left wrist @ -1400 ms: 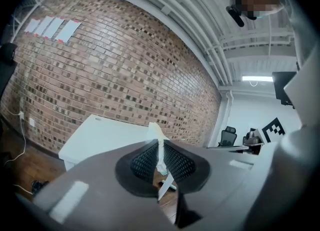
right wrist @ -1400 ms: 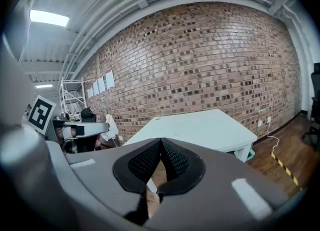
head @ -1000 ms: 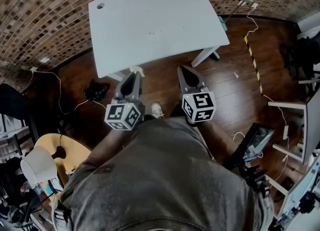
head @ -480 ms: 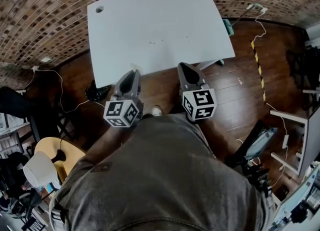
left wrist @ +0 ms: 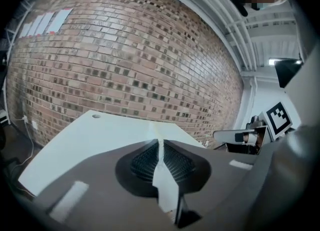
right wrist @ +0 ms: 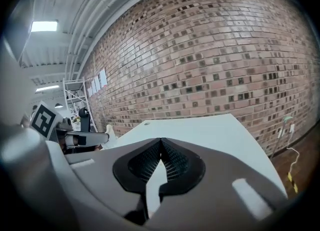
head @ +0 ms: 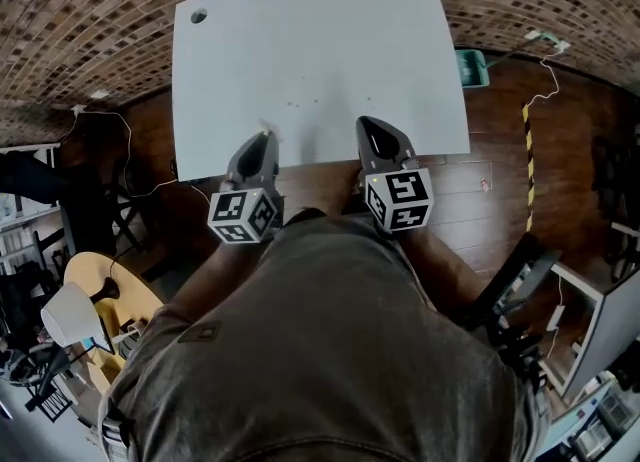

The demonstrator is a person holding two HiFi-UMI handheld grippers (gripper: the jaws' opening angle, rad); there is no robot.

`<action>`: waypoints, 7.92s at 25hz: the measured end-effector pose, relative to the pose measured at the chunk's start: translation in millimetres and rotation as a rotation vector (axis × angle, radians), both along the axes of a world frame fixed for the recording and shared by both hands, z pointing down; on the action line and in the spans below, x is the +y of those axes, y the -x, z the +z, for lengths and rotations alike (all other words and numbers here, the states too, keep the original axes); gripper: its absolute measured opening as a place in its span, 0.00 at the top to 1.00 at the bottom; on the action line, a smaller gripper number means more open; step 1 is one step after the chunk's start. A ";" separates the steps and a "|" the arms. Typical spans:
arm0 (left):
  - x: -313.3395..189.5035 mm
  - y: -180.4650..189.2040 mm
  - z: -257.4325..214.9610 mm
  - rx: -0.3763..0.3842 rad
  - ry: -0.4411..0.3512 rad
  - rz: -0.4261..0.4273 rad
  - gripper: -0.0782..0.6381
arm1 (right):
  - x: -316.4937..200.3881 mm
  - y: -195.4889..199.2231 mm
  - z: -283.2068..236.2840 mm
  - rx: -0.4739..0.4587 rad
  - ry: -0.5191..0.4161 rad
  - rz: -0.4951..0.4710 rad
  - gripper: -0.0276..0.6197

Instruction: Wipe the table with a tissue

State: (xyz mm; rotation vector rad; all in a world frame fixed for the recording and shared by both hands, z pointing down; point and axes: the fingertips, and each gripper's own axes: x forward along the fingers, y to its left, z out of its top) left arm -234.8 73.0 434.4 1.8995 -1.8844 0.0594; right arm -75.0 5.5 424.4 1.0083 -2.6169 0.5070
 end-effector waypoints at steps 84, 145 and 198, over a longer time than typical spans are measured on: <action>-81.3 7.7 172.2 -0.093 0.635 0.224 0.85 | -64.0 -36.5 56.1 0.093 0.105 0.140 0.94; -120.8 -9.4 179.0 -0.037 0.700 0.407 0.85 | -75.9 -59.7 27.9 0.090 0.022 0.223 0.94; -97.2 -17.5 179.7 0.070 0.691 0.248 0.85 | -103.9 -64.2 33.5 0.094 0.025 0.134 0.94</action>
